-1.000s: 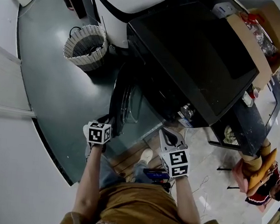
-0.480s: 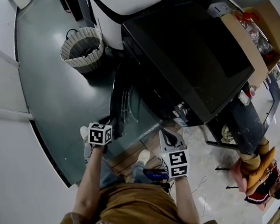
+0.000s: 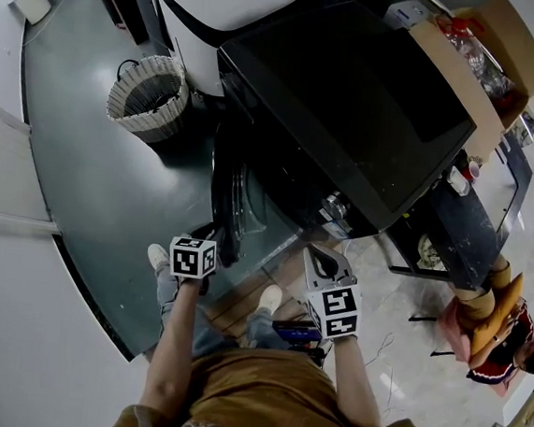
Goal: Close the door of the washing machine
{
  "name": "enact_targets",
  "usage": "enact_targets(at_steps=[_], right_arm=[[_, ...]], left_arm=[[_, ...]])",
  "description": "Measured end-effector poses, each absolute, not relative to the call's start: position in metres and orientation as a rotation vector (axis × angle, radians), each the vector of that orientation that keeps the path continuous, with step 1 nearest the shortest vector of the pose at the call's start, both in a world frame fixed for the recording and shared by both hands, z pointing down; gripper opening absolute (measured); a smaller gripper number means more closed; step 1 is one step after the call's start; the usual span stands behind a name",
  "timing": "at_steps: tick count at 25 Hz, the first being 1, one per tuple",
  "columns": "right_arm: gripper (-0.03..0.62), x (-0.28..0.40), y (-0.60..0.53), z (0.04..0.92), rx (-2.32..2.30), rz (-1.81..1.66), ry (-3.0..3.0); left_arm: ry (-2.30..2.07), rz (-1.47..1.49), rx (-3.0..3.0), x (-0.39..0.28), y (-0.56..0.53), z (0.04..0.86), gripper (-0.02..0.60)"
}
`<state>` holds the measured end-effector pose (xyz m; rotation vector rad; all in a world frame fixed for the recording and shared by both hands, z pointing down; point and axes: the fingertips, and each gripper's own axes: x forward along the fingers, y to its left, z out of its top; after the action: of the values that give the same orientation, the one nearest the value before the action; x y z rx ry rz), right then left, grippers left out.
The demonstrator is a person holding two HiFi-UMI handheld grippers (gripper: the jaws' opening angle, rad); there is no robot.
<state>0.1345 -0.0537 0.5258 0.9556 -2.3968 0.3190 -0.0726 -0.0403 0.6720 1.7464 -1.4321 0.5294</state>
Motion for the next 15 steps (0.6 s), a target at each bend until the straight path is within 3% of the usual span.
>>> enact_targets(at_steps=[15], right_arm=[[0.013, 0.160, -0.059, 0.525, 1.007, 0.309, -2.366]], left_arm=[[-1.365, 0.489, 1.784, -0.034, -0.055, 0.671, 0.124]])
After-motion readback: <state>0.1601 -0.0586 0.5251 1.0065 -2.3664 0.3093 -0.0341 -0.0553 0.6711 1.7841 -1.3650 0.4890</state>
